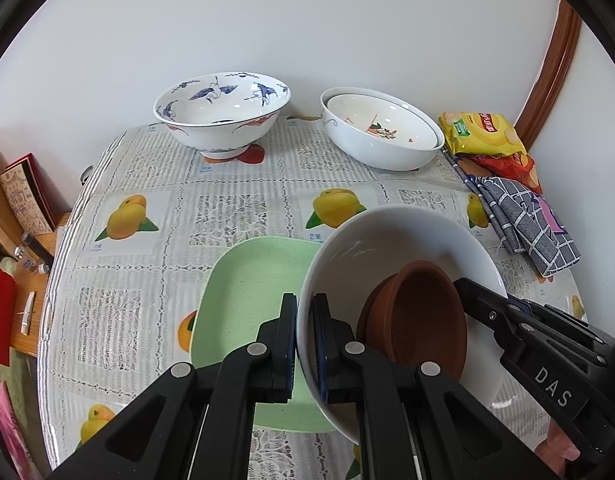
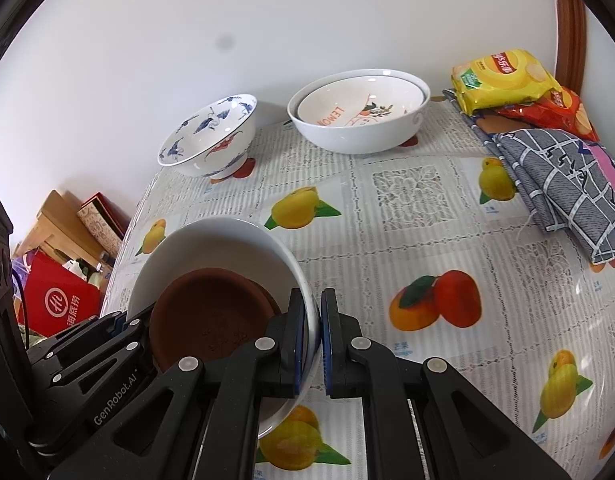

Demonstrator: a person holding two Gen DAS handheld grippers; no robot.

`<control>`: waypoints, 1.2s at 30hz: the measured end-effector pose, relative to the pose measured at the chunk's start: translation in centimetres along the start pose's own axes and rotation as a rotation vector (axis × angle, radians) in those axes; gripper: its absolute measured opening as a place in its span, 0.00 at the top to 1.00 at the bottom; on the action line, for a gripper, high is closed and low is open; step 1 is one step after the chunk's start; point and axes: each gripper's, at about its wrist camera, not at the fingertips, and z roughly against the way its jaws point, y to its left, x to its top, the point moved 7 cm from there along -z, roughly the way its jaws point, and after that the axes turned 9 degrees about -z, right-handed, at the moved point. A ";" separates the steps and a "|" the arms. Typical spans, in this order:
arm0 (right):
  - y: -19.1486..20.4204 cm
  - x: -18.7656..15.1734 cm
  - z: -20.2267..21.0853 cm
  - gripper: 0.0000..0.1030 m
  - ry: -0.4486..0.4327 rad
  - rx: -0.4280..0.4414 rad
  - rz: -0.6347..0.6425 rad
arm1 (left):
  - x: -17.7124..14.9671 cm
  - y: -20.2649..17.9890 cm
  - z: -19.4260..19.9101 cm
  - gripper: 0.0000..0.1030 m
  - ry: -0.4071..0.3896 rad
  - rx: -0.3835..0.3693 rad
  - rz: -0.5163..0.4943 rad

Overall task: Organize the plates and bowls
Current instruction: 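Lift the white bowl with the right gripper and carry it toward the green plates, then lower the white bowl onto the green plate stack and open the right gripper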

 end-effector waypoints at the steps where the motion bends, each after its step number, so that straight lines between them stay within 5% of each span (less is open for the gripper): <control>1: 0.1 0.0 -0.1 0.92 0.001 0.001 0.002 | 0.0 0.2 0.0 0.92 0.001 0.002 0.002; 36: 3.0 -0.9 -5.9 0.92 0.091 0.014 0.046 | -1.5 4.5 -3.7 0.92 0.043 0.033 0.063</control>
